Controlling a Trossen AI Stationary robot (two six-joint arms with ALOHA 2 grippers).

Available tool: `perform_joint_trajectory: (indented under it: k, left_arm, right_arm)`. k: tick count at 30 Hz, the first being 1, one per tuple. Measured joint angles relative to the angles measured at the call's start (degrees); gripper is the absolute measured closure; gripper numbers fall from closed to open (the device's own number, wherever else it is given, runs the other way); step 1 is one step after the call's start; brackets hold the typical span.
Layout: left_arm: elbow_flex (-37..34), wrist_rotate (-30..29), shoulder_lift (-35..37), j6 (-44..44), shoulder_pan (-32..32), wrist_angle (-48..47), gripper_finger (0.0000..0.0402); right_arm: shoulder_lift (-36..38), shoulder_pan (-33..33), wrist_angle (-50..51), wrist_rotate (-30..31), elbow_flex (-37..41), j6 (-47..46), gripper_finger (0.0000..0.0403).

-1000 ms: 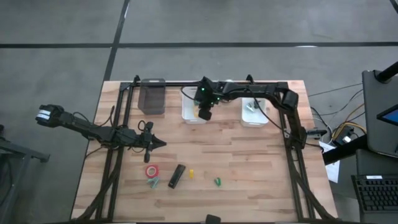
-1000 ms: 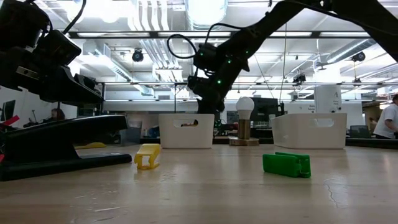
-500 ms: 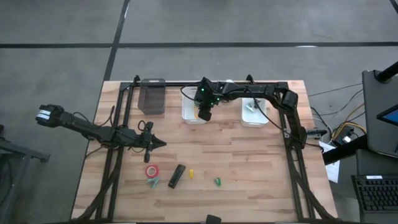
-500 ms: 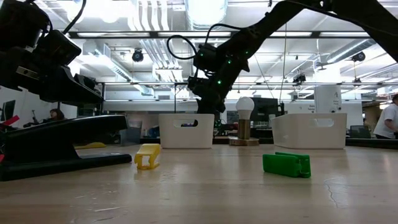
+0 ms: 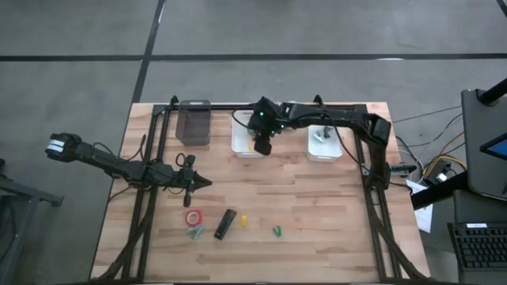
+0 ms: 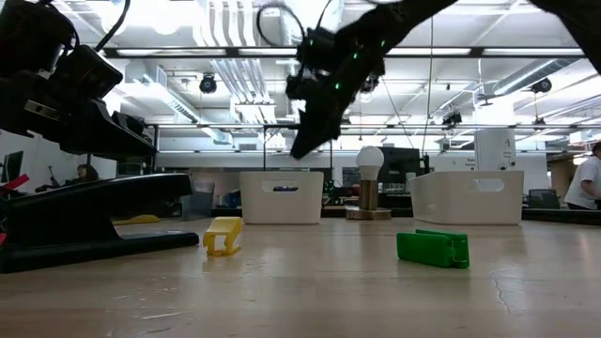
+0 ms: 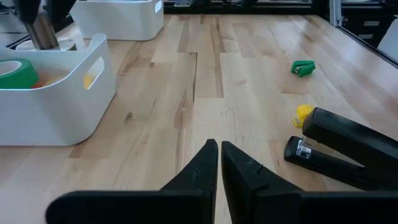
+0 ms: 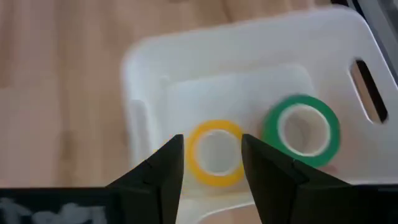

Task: Pick and place Stapler, Stapler remover, tape
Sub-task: Put the green stapler into the black bin

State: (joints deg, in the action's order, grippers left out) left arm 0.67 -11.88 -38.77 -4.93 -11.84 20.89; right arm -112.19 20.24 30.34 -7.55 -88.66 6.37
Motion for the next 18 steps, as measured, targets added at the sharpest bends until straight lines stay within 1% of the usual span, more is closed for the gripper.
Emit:
perform_joint_trajectory:
  k: [4, 8, 14, 18]
  left_arm:
    - [0.0, 0.0, 0.0, 0.0, 0.0, 0.0, 0.0378]
    - [0.0, 0.0, 0.0, 0.0, 0.0, -0.1, 0.0378]
    - [0.0, 0.0, 0.0, 0.0, 0.0, -0.5, 0.0378]
    - [0.0, 0.0, 0.0, 0.0, 0.0, -0.5, 0.0378]
  right_arm:
    - [3.6, -4.0, 1.9, -0.2, 1.0, -0.1, 0.0252]
    - [6.4, -9.2, 6.9, -0.3, 2.0, -1.4, 0.0263]
    - [10.2, -18.6, 7.7, 0.0, 6.2, -7.0, 0.0278]
    - [11.7, -24.8, 7.1, 0.1, 8.7, -13.1, 0.0282]
